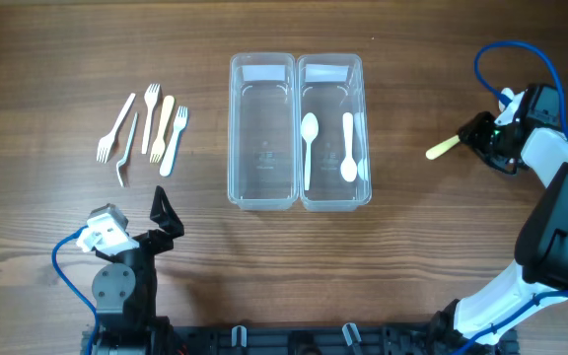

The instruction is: Pack container

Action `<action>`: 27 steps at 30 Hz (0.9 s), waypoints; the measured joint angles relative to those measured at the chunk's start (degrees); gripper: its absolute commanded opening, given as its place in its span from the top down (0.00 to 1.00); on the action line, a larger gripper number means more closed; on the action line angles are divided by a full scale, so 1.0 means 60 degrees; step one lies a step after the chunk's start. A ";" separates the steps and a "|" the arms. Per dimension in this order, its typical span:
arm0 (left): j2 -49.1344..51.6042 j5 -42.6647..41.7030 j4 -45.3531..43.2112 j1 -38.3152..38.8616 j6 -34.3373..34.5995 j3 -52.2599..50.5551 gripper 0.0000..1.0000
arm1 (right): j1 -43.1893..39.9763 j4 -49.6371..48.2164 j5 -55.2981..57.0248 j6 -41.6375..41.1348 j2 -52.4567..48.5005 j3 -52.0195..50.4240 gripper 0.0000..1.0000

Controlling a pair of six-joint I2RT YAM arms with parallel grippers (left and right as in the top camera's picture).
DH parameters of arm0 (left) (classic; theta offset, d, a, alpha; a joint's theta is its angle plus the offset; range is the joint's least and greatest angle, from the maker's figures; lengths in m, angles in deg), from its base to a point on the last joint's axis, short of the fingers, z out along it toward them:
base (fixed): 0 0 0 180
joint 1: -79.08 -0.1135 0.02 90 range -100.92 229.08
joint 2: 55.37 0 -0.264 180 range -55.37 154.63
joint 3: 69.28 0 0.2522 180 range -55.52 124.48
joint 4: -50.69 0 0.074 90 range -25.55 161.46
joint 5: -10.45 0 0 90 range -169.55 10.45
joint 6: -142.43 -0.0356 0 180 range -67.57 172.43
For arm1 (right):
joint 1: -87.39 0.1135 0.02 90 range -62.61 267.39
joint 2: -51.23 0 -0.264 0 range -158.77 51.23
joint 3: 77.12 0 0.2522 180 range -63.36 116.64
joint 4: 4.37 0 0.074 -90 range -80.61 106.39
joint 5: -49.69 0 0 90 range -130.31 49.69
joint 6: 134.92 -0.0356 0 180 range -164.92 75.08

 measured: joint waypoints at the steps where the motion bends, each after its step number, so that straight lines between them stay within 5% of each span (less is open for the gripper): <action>1: 0.0000 0.0000 0.0000 0.0000 0.0000 0.0000 0.00 | -0.0004 -0.0160 0.0091 -0.0244 0.0000 -0.0007 0.52; 17: 0.0000 0.0000 0.0000 0.0000 -0.0004 0.0000 0.00 | 0.0419 -0.0565 0.0393 -0.1588 -0.0138 -0.0015 0.60; 24: 0.0000 0.0004 0.0000 0.0000 0.0000 0.0000 0.00 | 0.0444 -0.0233 0.0576 -0.1843 -0.0138 -0.0015 0.95; 27: 0.0000 0.0004 0.0000 0.0000 0.0000 0.0000 0.00 | 0.0444 -0.0259 0.0565 -0.1861 -0.0146 -0.0007 0.96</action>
